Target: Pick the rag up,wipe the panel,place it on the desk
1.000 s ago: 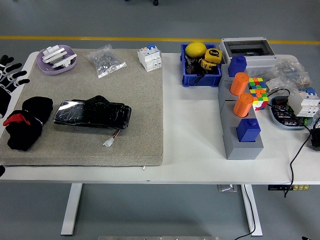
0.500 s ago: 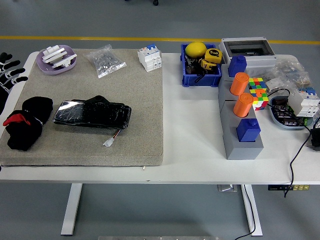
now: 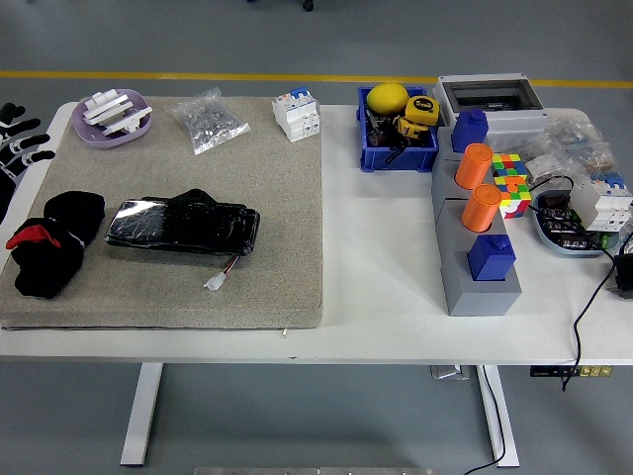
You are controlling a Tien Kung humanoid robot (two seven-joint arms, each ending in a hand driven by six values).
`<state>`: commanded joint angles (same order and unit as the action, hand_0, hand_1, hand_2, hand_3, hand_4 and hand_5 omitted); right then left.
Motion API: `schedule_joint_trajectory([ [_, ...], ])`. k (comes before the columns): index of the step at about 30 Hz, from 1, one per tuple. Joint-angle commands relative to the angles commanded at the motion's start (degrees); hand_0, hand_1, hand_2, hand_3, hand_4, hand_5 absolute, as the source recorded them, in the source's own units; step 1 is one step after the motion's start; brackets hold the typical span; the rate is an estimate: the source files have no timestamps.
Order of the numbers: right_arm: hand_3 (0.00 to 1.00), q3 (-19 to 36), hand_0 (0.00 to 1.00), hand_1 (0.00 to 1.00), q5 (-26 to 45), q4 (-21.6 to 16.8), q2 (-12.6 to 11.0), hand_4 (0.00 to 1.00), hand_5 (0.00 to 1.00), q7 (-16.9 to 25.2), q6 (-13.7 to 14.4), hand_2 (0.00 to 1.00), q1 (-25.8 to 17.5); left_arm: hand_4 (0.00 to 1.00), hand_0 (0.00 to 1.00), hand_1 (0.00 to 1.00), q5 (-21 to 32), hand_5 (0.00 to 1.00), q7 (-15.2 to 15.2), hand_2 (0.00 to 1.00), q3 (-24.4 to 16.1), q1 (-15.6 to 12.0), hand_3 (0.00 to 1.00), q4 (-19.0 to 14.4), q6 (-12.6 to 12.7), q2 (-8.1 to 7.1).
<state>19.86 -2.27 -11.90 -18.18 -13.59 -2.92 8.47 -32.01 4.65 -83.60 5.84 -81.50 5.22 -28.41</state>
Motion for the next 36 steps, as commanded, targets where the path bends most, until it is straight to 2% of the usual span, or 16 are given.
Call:
schedule_joint_trajectory([
  [19, 0.636, -0.4, 0.710, 0.596, 1.0, -0.1, 0.0, 0.998, 0.562, 0.3, 0.2, 0.681, 0.2, 0.817, 0.416, 0.516, 0.0, 0.378, 0.0, 0.554, 0.6, 0.5, 0.560, 0.5, 0.0, -0.06],
  [20, 0.635, -0.4, 0.709, 0.597, 0.8, -0.1, 0.0, 0.998, 0.562, 0.2, 0.2, 0.631, 0.3, 0.814, 0.417, 0.517, 0.0, 0.372, 0.0, 0.554, 0.6, 0.5, 0.560, 0.5, 0.0, -0.04],
  [32, 0.636, -0.7, 0.708, 0.597, 1.2, -0.1, 0.0, 0.998, 0.564, 0.5, 0.3, 0.643, 0.2, 0.813, 0.419, 0.519, -0.4, 0.368, 0.0, 0.554, 0.3, 0.4, 0.561, 1.2, 0.2, -0.20],
  [36, 0.636, -0.9, 0.708, 0.597, 1.5, -0.1, -0.1, 0.998, 0.564, 0.6, 0.3, 0.643, 0.2, 0.813, 0.419, 0.519, -3.4, 0.368, 0.1, 0.554, 0.2, 0.4, 0.561, 1.8, 1.4, -0.53],
])
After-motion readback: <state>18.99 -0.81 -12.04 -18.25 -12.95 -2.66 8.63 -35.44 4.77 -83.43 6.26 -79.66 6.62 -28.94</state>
